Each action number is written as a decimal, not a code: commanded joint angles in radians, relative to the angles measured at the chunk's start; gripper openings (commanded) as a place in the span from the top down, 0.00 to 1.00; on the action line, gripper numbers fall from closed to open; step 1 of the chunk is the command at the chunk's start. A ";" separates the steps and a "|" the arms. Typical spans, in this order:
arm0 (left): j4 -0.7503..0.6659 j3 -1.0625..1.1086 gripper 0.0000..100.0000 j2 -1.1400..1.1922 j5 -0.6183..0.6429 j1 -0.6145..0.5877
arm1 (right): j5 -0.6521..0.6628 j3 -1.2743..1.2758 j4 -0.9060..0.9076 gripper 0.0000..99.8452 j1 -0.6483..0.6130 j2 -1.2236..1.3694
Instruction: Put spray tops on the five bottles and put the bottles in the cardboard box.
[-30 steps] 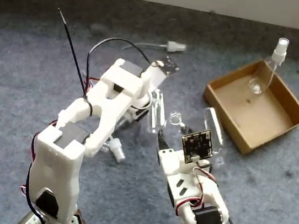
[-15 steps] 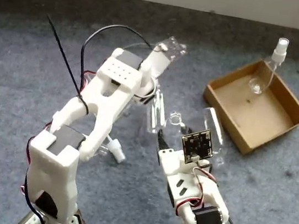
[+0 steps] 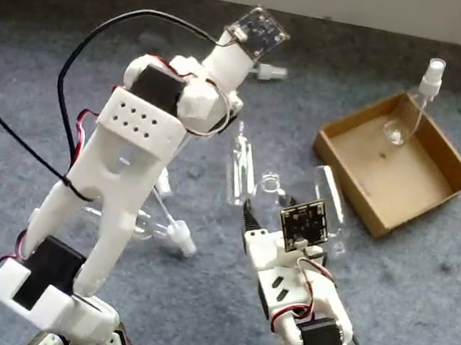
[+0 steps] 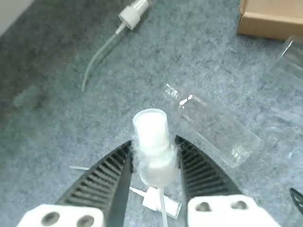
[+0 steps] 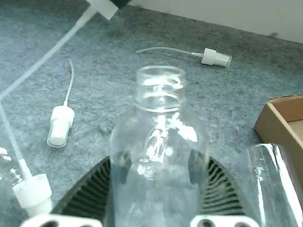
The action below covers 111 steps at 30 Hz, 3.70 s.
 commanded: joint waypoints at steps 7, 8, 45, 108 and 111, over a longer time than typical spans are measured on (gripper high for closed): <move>0.051 -0.054 0.96 -0.194 0.009 0.001 | -0.002 0.151 0.001 0.90 -0.012 -0.018; 0.058 -0.054 0.96 -0.202 0.009 0.001 | -0.002 0.151 0.001 0.90 -0.012 -0.018; -0.809 0.903 0.96 -1.194 0.321 -0.001 | -0.009 0.151 -0.236 0.90 -0.162 -0.018; -0.973 1.214 0.96 -1.310 0.582 0.193 | -0.009 0.151 -0.266 0.90 -0.111 -0.013; -0.974 1.262 0.96 -1.310 0.578 0.245 | -0.009 0.151 -0.266 0.90 -0.111 -0.012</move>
